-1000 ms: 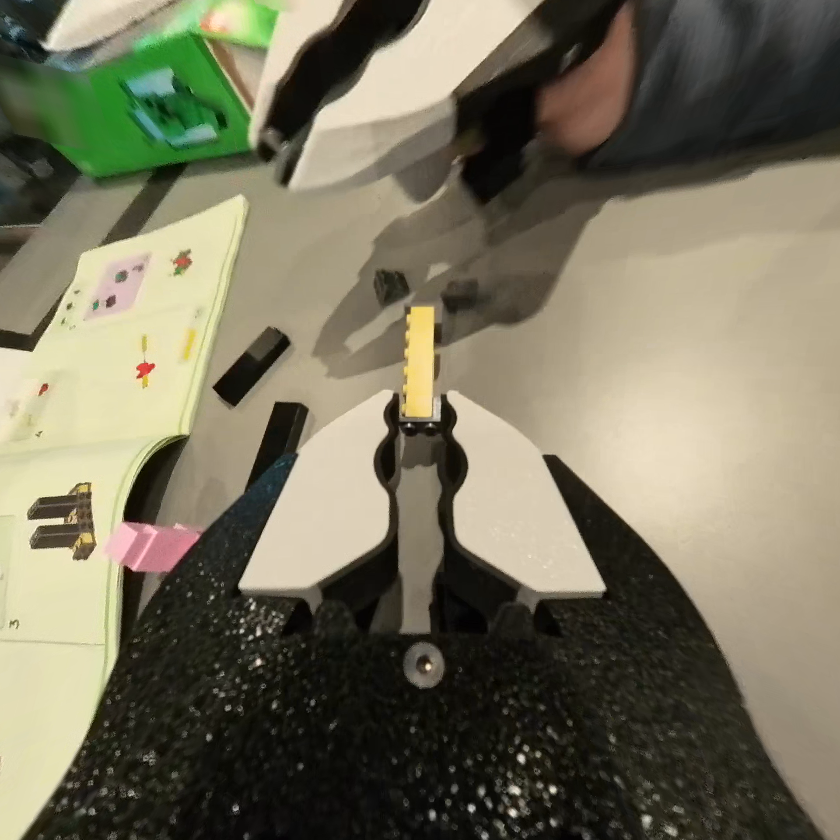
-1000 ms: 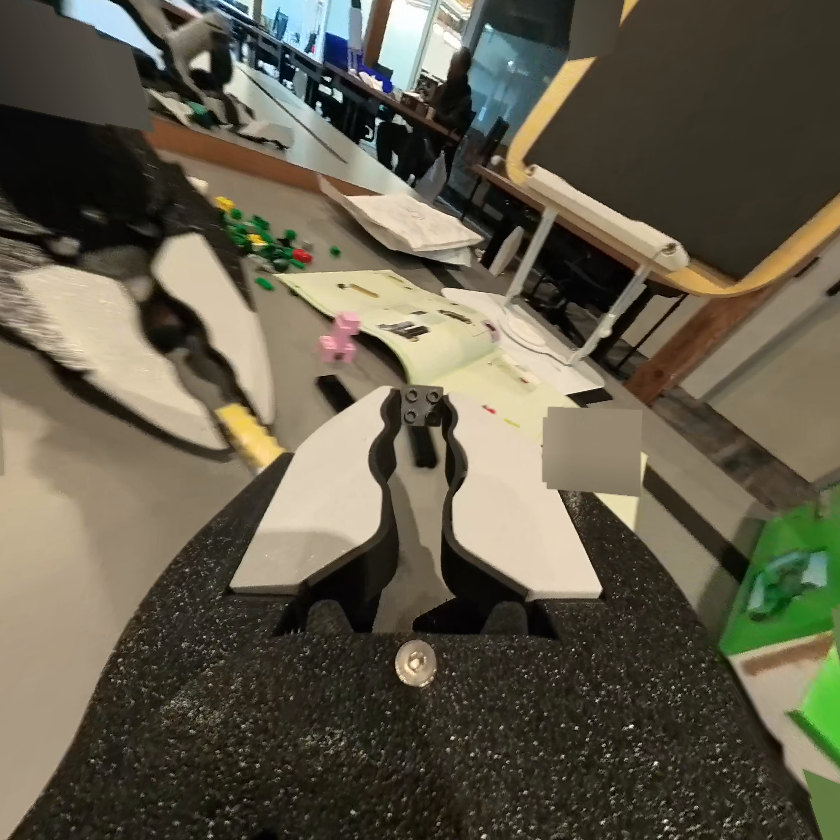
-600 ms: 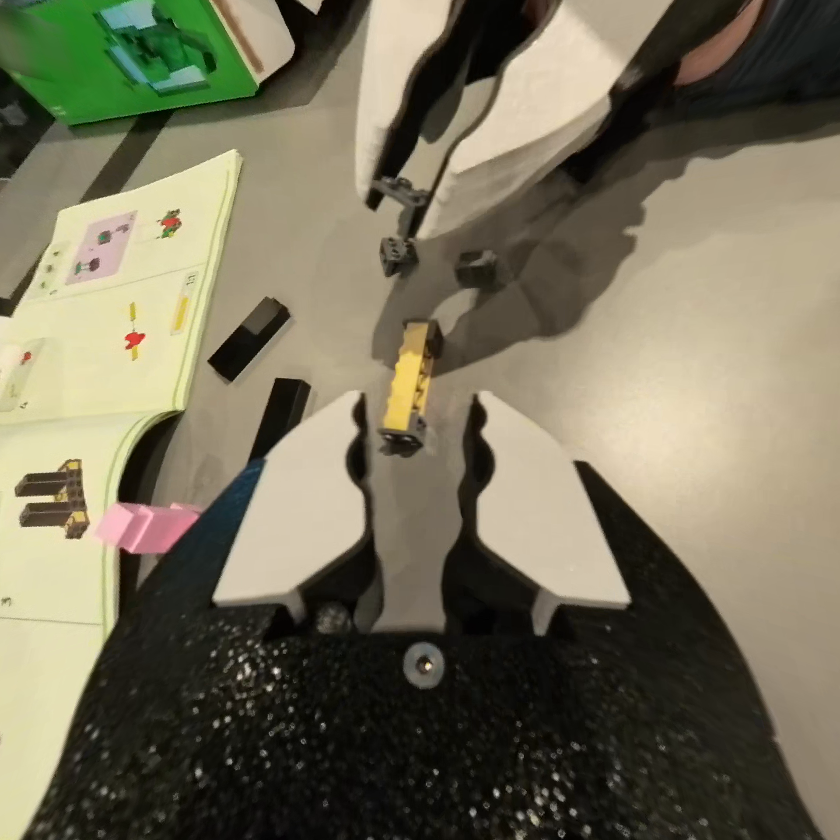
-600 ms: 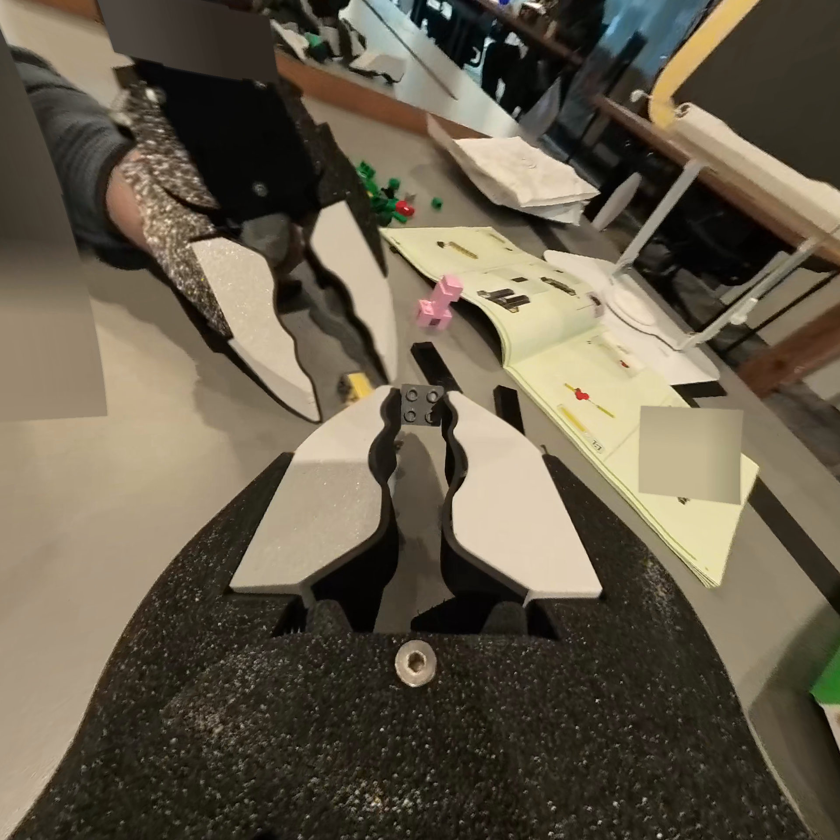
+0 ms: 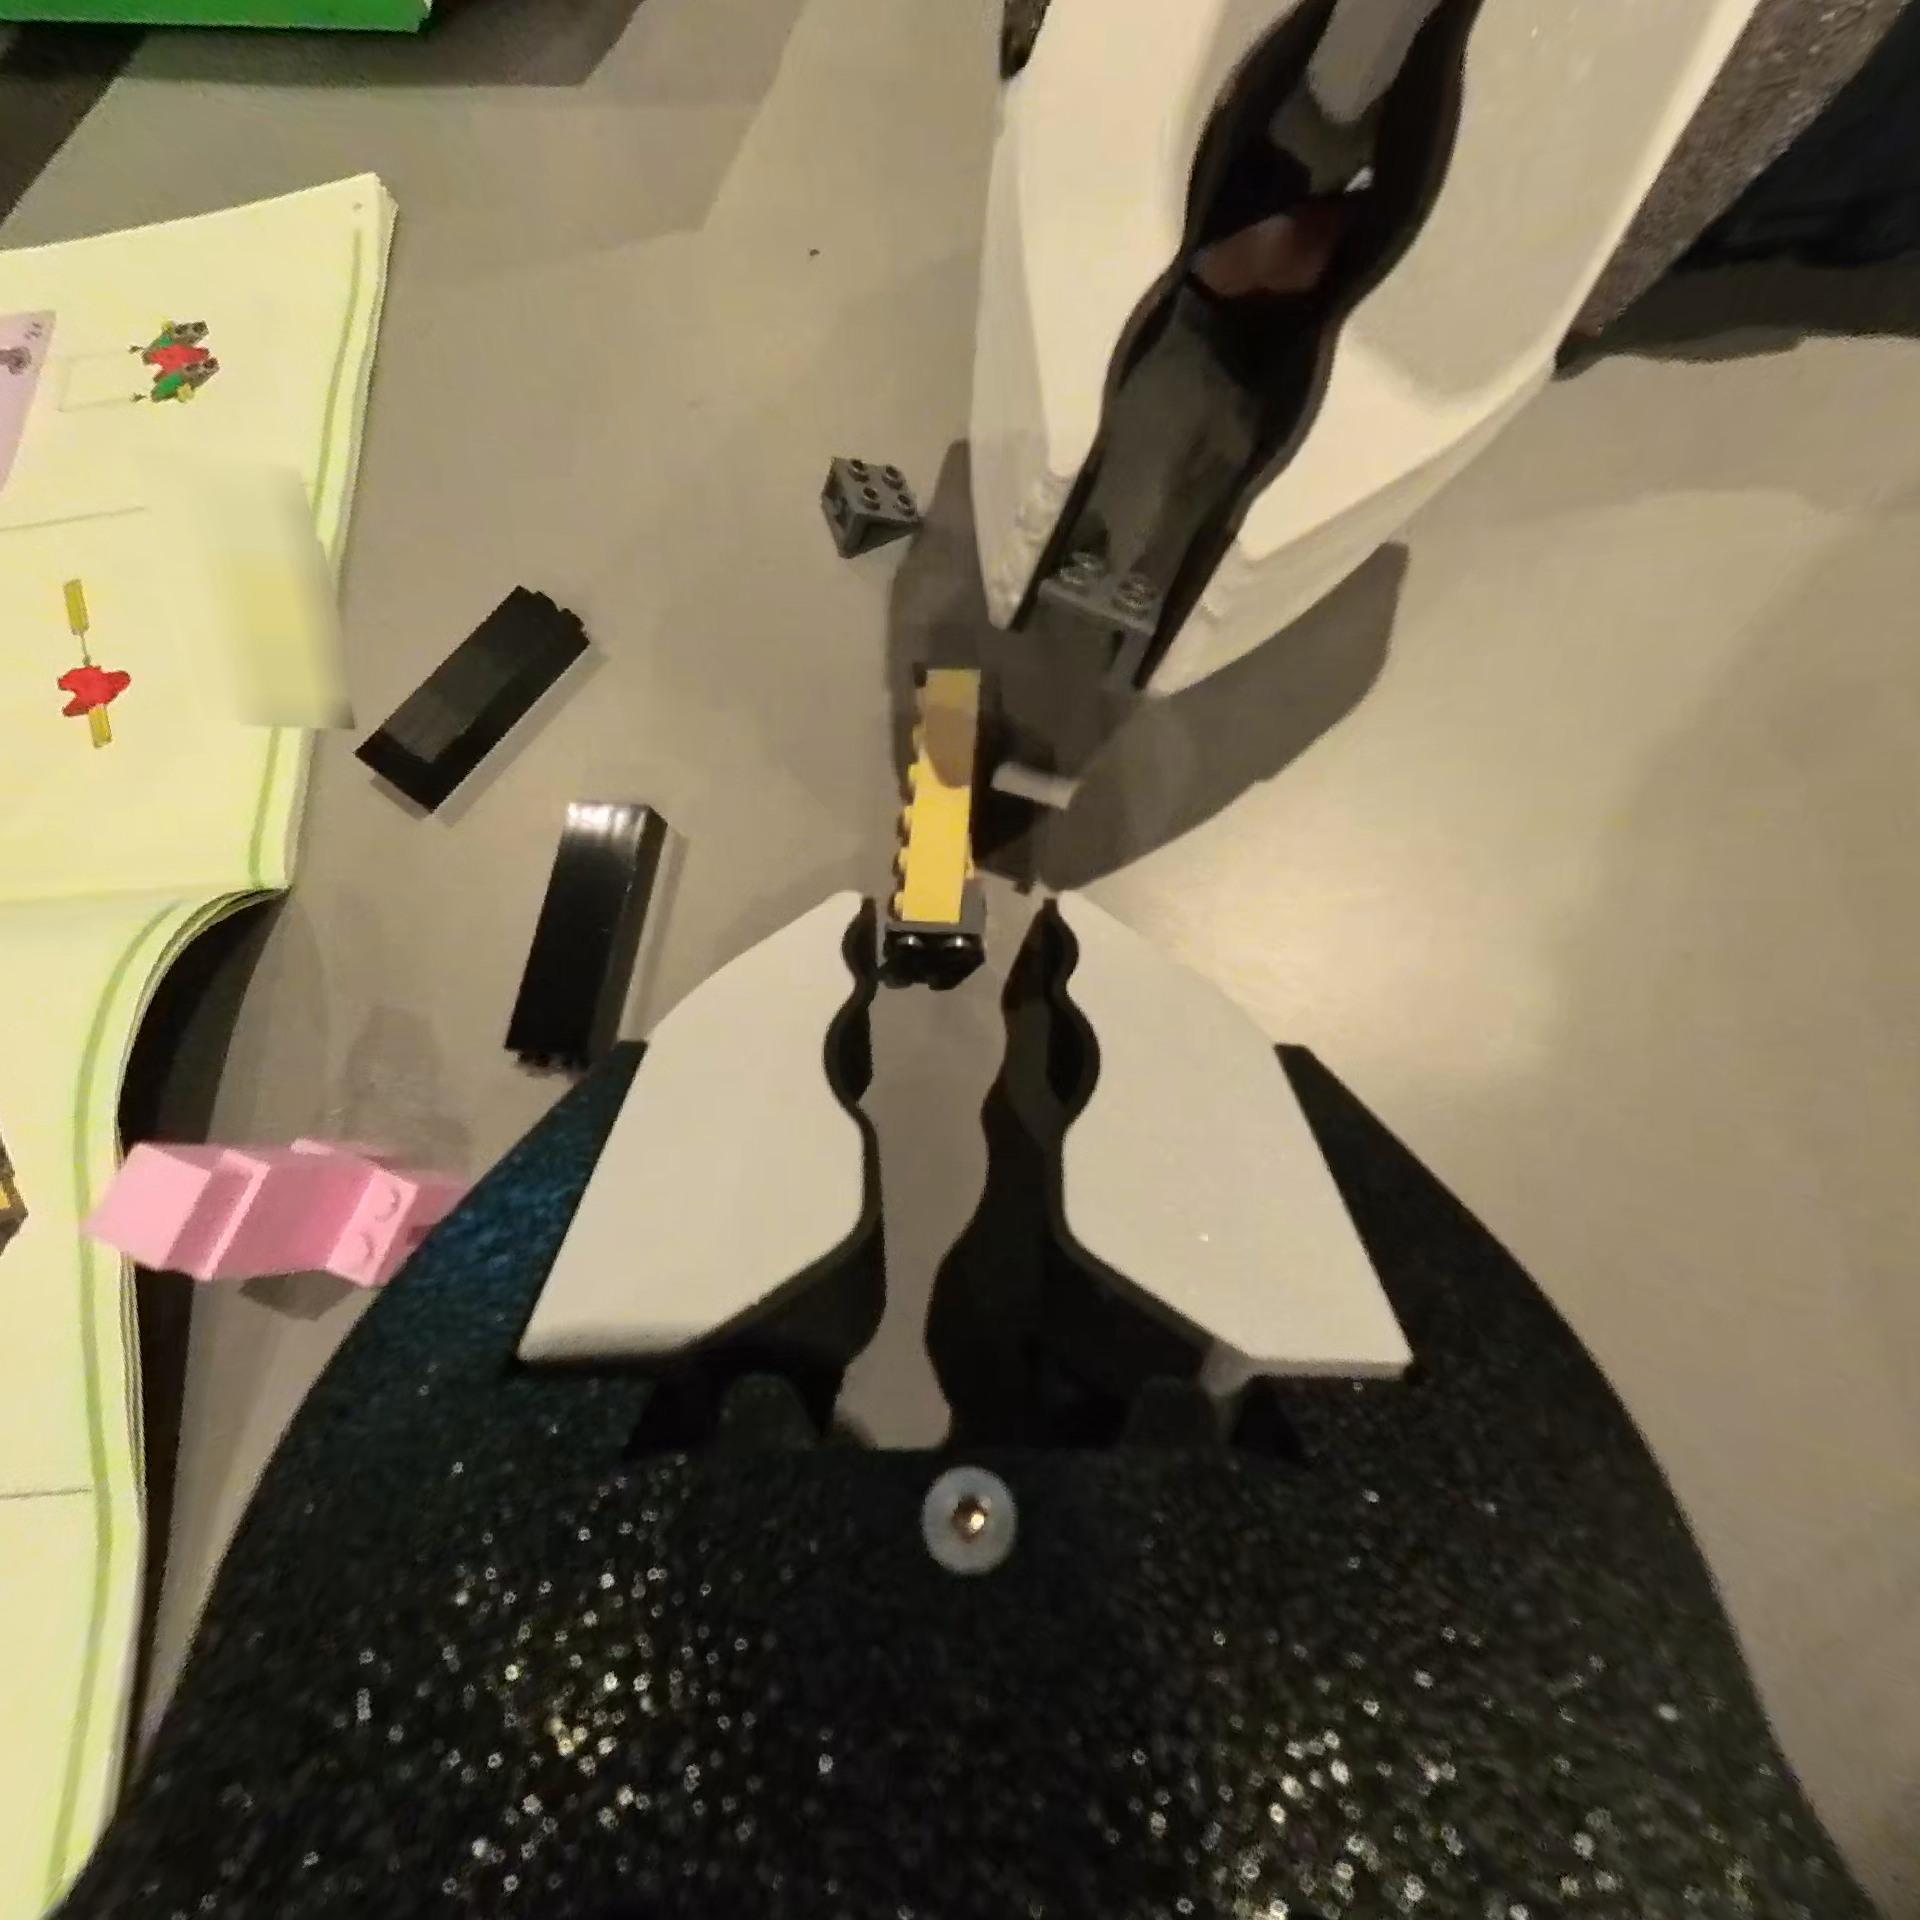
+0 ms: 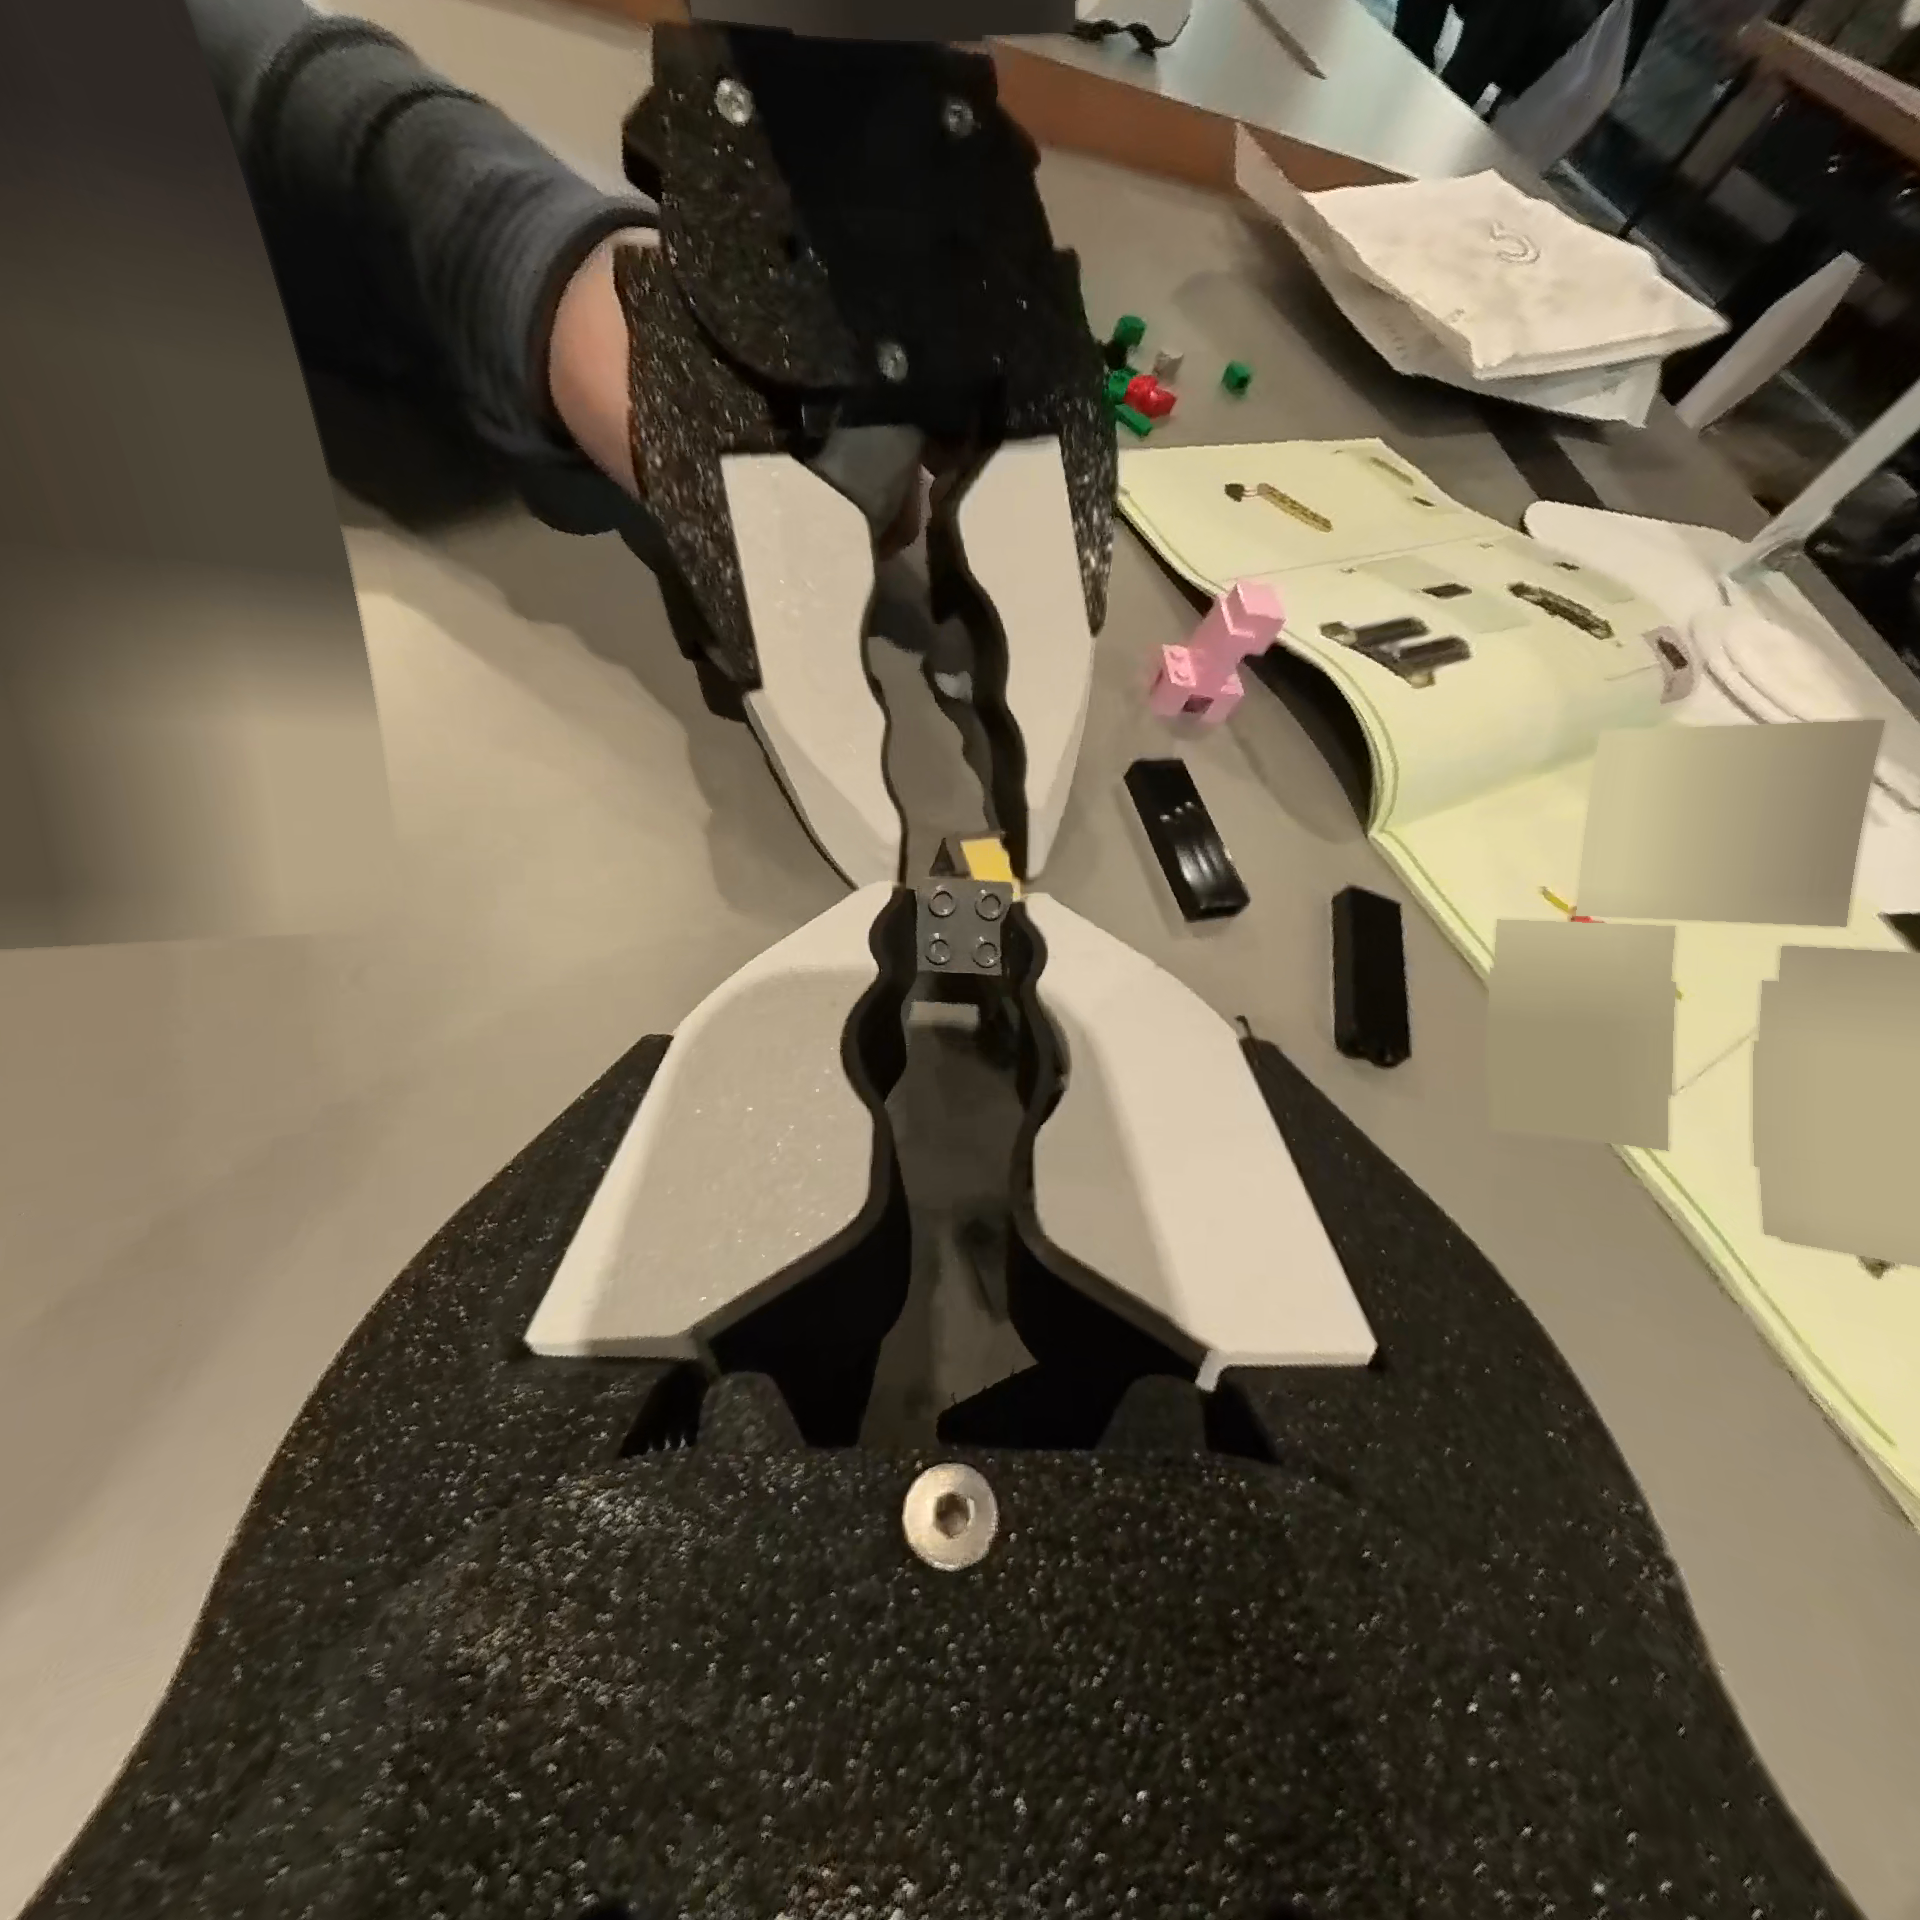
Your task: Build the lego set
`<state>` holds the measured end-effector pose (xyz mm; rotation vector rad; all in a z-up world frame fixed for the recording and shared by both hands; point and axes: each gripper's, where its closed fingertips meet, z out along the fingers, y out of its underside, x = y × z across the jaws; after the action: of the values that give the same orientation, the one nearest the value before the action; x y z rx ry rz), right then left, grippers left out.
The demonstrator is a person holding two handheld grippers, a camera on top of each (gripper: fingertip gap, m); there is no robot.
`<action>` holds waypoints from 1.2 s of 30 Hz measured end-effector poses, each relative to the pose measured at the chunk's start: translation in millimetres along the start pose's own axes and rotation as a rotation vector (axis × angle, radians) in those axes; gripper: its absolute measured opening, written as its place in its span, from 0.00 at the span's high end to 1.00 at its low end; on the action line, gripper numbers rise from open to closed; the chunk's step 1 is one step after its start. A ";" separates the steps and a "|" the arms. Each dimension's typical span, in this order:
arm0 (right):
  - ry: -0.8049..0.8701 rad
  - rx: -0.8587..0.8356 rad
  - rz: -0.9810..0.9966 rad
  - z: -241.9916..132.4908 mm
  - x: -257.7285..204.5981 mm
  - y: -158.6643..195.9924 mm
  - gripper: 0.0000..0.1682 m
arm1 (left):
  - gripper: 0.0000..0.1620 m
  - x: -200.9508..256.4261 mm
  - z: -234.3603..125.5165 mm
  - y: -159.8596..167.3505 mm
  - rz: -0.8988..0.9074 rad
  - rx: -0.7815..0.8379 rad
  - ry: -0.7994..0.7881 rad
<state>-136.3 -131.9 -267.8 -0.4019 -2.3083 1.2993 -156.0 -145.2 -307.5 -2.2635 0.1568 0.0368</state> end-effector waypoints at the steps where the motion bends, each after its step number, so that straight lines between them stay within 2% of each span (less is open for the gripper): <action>1: 0.008 -0.004 -0.009 1.1 0.8 -1.2 0.90 | 0.82 -0.4 0.7 -0.6 0.006 0.001 -0.005; 5: -0.008 -0.094 -0.042 7.0 0.1 4.9 0.90 | 0.89 -0.5 2.9 -2.4 0.046 0.002 -0.019; 12: -0.019 -0.173 -0.076 12.4 5.2 8.5 0.90 | 0.90 -1.0 3.7 -3.3 0.061 0.004 -0.022; 20: -0.181 -0.332 -0.025 14.6 7.0 10.7 0.90 | 0.90 -0.4 4.0 -3.0 0.046 0.002 0.013; 24: -0.256 -0.429 -0.058 16.2 6.1 15.6 0.90 | 0.90 0.0 4.0 -2.7 0.028 0.000 0.035; 36: -0.348 -0.448 -0.081 27.4 4.0 20.0 0.90 | 0.90 0.5 3.8 -2.7 0.024 0.000 0.046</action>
<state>-153.4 -139.7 -296.3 -0.2311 -2.8832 0.8565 -155.1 -140.6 -308.0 -2.2639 0.2078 -0.0024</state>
